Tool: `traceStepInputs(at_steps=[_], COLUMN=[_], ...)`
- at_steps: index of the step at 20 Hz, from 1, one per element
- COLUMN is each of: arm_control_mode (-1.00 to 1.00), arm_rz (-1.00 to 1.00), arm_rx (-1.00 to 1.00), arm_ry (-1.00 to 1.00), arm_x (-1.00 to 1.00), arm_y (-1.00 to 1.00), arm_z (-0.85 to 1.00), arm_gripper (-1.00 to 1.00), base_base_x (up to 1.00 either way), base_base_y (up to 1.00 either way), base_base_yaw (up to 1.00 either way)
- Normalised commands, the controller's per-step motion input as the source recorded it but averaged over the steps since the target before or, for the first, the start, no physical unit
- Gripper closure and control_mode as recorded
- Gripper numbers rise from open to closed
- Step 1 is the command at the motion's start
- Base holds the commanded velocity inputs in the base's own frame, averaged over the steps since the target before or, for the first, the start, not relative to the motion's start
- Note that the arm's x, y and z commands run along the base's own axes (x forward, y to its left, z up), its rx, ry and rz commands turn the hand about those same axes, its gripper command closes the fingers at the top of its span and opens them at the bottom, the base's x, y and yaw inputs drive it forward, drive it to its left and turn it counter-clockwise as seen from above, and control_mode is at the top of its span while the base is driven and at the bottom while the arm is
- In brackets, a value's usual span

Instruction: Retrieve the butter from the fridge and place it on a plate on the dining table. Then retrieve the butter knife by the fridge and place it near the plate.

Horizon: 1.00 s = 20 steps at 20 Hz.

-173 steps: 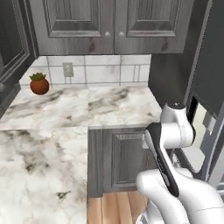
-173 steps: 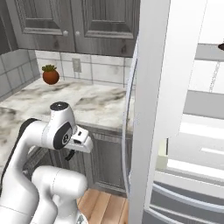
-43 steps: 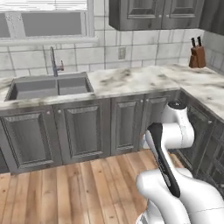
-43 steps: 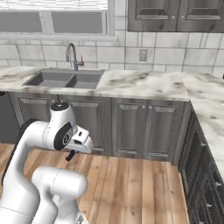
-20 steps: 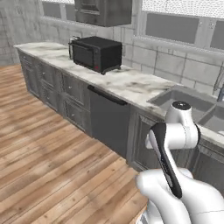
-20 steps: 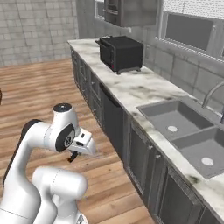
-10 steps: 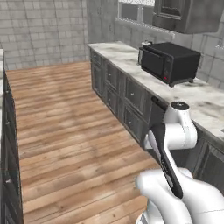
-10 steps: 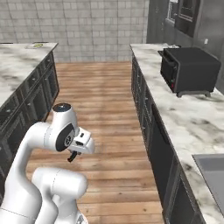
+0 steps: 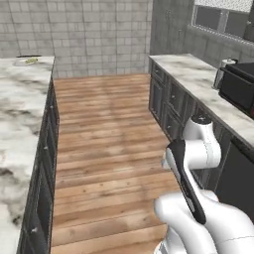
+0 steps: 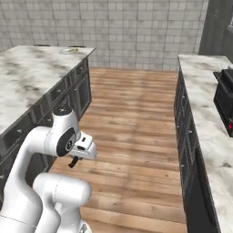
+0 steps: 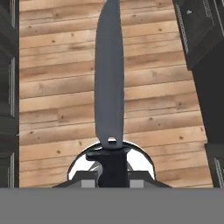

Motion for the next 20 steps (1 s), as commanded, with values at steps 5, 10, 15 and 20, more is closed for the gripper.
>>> traceStepInputs(at_steps=[5, 10, 15, 20], arm_control_mode=[1.00, 1.00, 1.00, 1.00], arm_rz=[0.00, 0.00, 0.00, 0.00], arm_rx=[0.00, 0.00, 0.00, 0.00], arm_ry=[0.00, 0.00, 0.00, 0.00], arm_x=[0.00, 0.00, 0.00, 0.00], arm_y=[0.00, 0.00, 0.00, 0.00], arm_z=[0.00, 0.00, 0.00, 0.00], arm_gripper=[1.00, 1.00, 1.00, 1.00], base_base_x=[1.00, 1.00, 1.00, 1.00], base_base_y=[0.00, 0.22, 0.13, 0.19], base_base_yaw=[0.02, 0.00, 0.00, 0.00])
